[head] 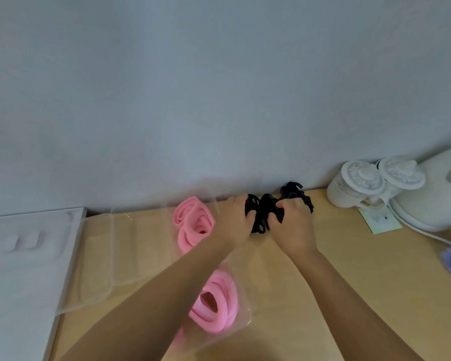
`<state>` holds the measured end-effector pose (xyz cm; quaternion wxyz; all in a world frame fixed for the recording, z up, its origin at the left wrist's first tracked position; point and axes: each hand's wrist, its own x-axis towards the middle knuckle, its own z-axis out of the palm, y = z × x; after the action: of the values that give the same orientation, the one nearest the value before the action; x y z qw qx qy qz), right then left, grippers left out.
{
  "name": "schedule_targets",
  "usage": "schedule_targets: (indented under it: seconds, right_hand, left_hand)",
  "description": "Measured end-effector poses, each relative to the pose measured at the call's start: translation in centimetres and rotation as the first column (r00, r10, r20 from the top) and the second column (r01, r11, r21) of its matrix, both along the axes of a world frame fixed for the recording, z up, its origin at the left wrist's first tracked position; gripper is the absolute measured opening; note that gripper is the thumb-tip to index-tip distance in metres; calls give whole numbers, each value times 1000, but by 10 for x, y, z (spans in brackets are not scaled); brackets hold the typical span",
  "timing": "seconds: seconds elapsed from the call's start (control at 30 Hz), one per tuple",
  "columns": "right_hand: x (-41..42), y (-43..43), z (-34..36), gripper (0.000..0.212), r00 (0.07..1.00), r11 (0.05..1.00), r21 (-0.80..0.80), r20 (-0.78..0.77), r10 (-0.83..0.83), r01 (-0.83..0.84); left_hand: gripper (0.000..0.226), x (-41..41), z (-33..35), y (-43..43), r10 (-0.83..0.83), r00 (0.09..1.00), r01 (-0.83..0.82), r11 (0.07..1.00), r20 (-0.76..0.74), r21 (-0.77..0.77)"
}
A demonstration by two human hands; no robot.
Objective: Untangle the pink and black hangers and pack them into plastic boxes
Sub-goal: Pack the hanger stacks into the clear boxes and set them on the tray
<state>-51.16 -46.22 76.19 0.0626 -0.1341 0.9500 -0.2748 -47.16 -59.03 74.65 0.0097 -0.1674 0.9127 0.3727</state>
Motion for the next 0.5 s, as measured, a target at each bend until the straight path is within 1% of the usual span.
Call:
schedule_targets:
  seconds: [0.03,0.07,0.13,0.17,0.2,0.23,0.3,0.37,0.43,0.5]
  right_hand:
    - [-3,5,-2,37,1000,999,42,-25,-15,16]
    - [-6,10,-4,40,999,997,80,-39,-17,20]
    - [-7,15,-9,44,1000,990,140,-8,13,-12]
    - [-7,18,-13,45,999,987,155,27,37,-41]
    - [-6,19,-17,44,997,986,150,56,62,-69]
    - [-6,21,-19,41,994,988,129,74,80,-89]
    - [-5,24,-24,37,991,992,71,93,94,-101]
    - [-5,30,-28,37,990,994,31,95,100,-103]
    - [-6,37,-31,35,991,995,2,91,99,-99]
    - [-6,41,-33,34,990,995,-53,108,87,-81]
  left_hand:
    - [27,-7,-5,8,74,997,-76,995,31,64]
    - [34,-13,-6,17,136,989,-144,981,65,128]
    - [56,-25,-9,29,236,961,-265,931,143,250]
    - [65,-30,-9,34,289,936,-337,898,199,281]
    - [72,-34,-10,36,339,903,-407,872,263,273]
    - [75,-37,-12,37,360,879,-441,864,313,243]
    - [79,-39,-13,37,379,838,-472,865,392,173]
    - [97,-40,-16,37,421,782,-536,831,460,151]
    - [100,-43,-17,41,459,751,-584,797,476,154]
    - [94,-46,-19,47,490,750,-616,763,445,198]
